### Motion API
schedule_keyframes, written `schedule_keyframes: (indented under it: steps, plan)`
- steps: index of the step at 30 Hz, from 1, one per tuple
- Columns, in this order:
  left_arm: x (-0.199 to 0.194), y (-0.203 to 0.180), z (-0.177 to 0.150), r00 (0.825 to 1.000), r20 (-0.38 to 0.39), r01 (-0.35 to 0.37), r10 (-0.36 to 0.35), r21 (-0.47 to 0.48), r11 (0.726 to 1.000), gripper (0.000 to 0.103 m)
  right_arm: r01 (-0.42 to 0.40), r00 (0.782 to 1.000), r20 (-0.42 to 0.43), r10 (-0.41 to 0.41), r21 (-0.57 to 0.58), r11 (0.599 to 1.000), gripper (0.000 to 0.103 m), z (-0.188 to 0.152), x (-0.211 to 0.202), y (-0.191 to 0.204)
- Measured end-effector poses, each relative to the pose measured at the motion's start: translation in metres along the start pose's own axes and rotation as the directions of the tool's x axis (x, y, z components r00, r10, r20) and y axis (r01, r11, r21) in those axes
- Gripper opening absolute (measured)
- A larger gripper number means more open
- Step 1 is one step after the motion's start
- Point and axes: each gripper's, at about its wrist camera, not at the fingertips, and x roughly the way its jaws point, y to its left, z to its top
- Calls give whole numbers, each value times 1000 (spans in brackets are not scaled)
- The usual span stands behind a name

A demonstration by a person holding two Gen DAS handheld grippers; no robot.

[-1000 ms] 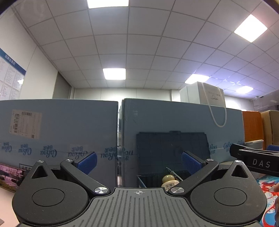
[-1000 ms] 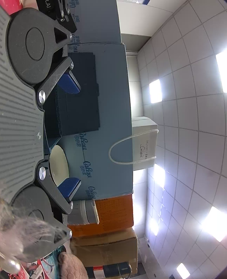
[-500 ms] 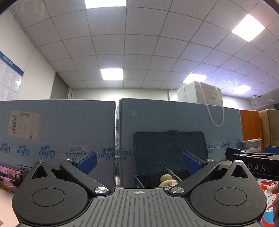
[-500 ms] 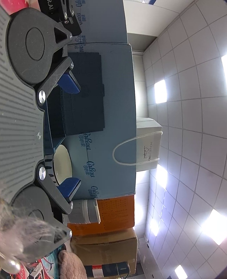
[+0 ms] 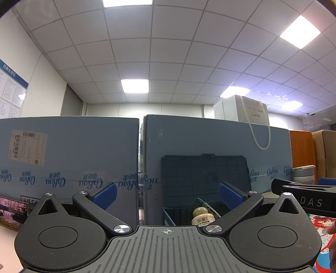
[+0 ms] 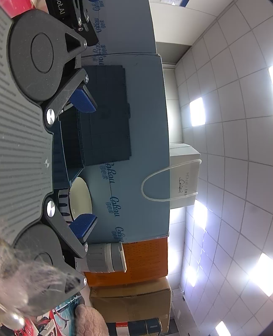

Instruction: Organize rigid objects

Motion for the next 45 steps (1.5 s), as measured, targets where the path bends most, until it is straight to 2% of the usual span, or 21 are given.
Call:
schedule_keyframes:
  steps: [45]
  plan:
    - [-2, 0, 0, 1000, 1, 13, -13, 13, 1000, 103, -3, 1000, -12, 3, -7, 1000, 103, -1, 1, 3]
